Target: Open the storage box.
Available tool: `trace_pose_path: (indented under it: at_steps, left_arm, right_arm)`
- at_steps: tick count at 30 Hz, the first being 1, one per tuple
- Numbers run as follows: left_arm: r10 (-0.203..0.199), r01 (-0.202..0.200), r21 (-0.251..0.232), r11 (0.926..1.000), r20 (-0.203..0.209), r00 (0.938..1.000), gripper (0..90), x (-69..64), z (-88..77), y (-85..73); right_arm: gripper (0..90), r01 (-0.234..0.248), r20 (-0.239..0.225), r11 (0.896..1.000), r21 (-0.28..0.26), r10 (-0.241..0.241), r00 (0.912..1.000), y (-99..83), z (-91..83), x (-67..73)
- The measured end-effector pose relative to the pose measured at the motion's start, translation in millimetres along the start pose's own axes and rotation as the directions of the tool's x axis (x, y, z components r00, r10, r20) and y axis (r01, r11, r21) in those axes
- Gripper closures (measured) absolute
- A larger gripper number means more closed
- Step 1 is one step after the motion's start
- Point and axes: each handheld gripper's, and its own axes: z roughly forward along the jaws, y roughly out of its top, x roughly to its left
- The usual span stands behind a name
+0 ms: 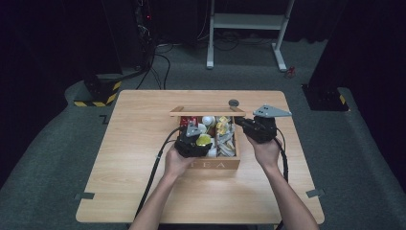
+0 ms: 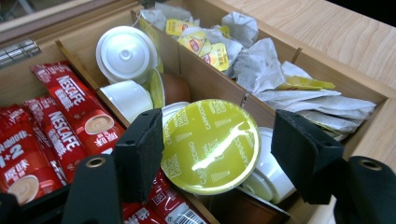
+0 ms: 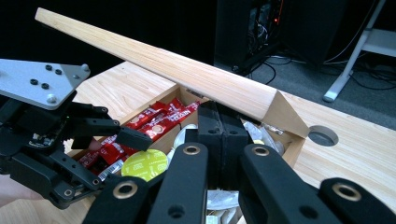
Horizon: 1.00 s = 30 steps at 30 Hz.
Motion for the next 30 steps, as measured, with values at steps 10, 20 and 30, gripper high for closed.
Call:
trace_pose_path:
  at_steps: [10,20,30]
  left_arm:
    - [-0.029,0.029,0.014,0.9995,0.002,0.9996,36.3,-0.6,3.0,-0.2]
    - [0.007,-0.006,0.040,0.9992,-0.003,1.0000,40.2,-5.4,6.3,-1.0]
    - [0.020,-0.020,0.050,0.9985,0.007,0.9998,51.9,-5.9,6.9,-2.2]
  right_arm:
    - [89.9,0.000,0.000,1.000,0.005,0.000,1.0000,-0.1,0.2,0.5]
    - [89.9,0.000,-0.001,1.000,0.007,0.000,1.0000,-0.5,0.1,0.5]
    - [89.9,0.002,-0.001,1.000,0.008,-0.002,1.0000,-1.0,0.4,0.9]
